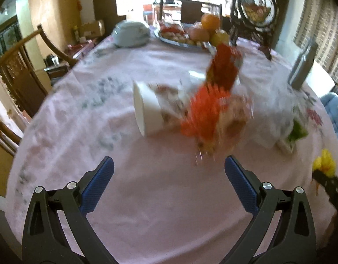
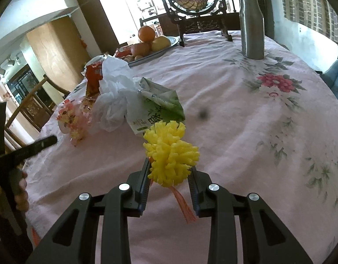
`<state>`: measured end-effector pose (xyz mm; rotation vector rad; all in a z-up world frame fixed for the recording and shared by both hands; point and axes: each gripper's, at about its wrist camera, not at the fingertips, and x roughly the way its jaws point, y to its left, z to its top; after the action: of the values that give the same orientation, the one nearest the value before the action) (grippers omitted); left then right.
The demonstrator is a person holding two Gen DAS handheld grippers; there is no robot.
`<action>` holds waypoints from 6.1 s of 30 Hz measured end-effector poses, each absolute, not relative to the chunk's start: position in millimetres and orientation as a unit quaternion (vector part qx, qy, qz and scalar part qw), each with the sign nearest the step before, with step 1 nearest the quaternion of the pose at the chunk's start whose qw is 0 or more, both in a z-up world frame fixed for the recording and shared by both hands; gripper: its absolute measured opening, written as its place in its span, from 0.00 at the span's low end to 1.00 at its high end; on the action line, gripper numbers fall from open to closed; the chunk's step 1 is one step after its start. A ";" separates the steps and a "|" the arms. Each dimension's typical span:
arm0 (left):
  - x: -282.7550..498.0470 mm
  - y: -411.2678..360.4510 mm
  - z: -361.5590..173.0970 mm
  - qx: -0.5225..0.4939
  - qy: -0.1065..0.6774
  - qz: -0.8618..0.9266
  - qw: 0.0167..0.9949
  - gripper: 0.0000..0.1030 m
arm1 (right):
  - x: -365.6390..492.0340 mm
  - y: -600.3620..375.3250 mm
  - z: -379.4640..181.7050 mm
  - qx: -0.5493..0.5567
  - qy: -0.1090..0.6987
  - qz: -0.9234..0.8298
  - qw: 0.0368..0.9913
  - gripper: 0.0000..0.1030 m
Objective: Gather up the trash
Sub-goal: 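Grasp the orange paper flower with the left tool while right holds yellow flower, then lift the orange flower with the left tool off the table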
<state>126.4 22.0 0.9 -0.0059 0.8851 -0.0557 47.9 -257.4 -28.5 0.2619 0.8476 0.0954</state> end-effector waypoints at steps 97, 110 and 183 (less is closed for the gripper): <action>142.1 10.6 -38.3 -0.067 0.551 -0.072 0.829 0.74 | 38.9 -245.4 -31.2 0.138 0.406 0.094 0.898 0.34; 130.9 19.8 -34.2 -0.058 0.542 -0.096 0.833 0.33 | 35.9 -240.0 -28.0 0.128 0.405 0.094 0.900 0.33; -37.5 164.0 42.2 -0.080 0.385 -0.038 0.919 0.27 | -4.1 -41.2 29.5 0.024 0.383 0.311 0.869 0.32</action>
<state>-37.5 164.0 42.2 -0.1641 0.7917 -0.0772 -4.1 -41.2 29.5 0.0507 0.8017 0.6504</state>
